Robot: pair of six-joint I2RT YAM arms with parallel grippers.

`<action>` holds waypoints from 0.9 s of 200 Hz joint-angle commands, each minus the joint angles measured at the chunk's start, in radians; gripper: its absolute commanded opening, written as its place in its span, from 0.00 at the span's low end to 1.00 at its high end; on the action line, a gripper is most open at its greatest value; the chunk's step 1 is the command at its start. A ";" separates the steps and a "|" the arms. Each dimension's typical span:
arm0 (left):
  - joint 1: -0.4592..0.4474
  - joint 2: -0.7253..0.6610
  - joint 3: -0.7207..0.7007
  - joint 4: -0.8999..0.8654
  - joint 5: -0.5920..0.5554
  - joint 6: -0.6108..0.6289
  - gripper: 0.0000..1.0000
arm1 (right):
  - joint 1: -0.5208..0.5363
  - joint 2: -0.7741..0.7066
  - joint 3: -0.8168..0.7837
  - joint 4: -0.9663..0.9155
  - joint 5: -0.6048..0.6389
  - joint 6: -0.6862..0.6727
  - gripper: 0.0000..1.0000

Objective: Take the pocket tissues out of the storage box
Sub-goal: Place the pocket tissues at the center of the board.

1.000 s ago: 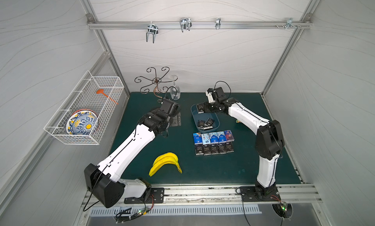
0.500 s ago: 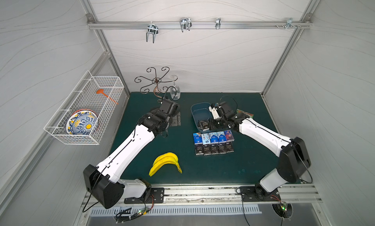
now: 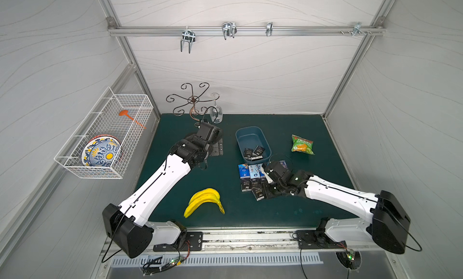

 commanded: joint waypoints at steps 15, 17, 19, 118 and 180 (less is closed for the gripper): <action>0.002 -0.027 0.034 0.006 -0.008 0.002 0.88 | 0.081 0.067 -0.040 0.106 0.099 0.186 0.00; 0.001 -0.027 0.035 0.005 -0.008 0.002 0.88 | 0.085 0.071 -0.042 0.112 0.104 0.194 0.00; 0.002 -0.027 0.035 0.005 -0.008 0.002 0.88 | 0.088 0.075 -0.043 0.118 0.110 0.198 0.00; 0.002 -0.025 0.029 0.004 -0.012 0.008 0.88 | 0.146 0.188 -0.073 0.271 0.198 0.354 0.00; 0.002 -0.024 0.023 0.005 -0.014 0.009 0.88 | 0.161 0.198 -0.059 0.265 0.183 0.350 0.00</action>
